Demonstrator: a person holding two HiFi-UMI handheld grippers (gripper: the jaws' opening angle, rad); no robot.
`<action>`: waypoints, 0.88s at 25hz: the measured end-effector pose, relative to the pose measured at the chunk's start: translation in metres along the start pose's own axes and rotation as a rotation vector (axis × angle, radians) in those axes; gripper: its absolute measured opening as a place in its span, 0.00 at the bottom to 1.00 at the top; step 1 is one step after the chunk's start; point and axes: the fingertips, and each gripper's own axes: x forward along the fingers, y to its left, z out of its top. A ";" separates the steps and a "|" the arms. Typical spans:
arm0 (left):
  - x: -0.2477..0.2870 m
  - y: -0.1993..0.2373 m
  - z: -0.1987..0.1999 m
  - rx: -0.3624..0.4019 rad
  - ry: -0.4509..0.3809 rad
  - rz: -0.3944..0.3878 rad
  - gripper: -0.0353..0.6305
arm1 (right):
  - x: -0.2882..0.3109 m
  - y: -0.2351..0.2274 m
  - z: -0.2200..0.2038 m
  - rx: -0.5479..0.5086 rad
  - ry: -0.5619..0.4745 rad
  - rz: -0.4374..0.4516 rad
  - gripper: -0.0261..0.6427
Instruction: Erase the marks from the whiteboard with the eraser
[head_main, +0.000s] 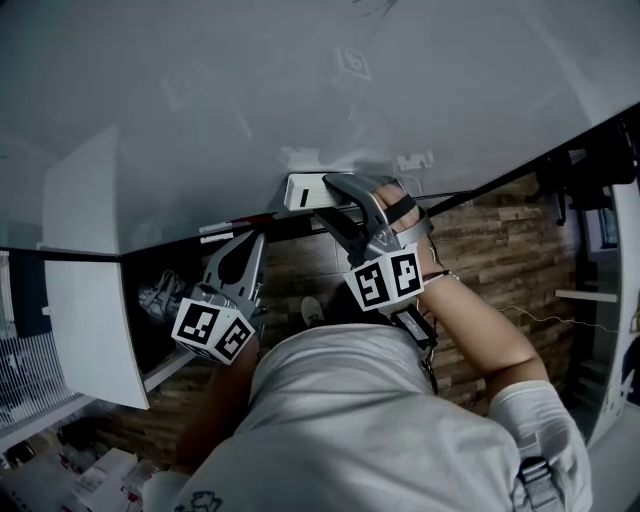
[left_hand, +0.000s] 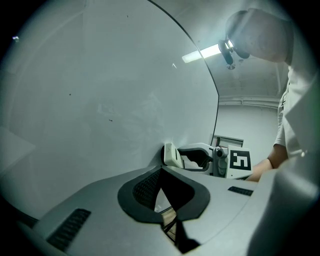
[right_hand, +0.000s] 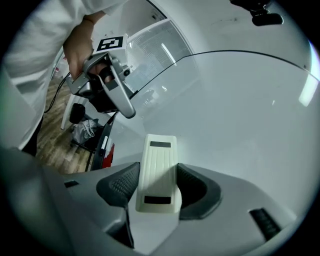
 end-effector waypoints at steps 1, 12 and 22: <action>0.000 0.001 -0.001 -0.001 0.001 0.000 0.06 | -0.002 -0.004 0.001 -0.011 0.002 -0.011 0.41; -0.002 0.013 -0.007 -0.010 0.010 0.020 0.06 | 0.008 0.009 -0.001 -0.005 -0.005 0.002 0.41; 0.002 0.031 -0.016 -0.033 0.026 0.086 0.06 | 0.041 0.075 -0.026 -0.027 -0.002 0.172 0.41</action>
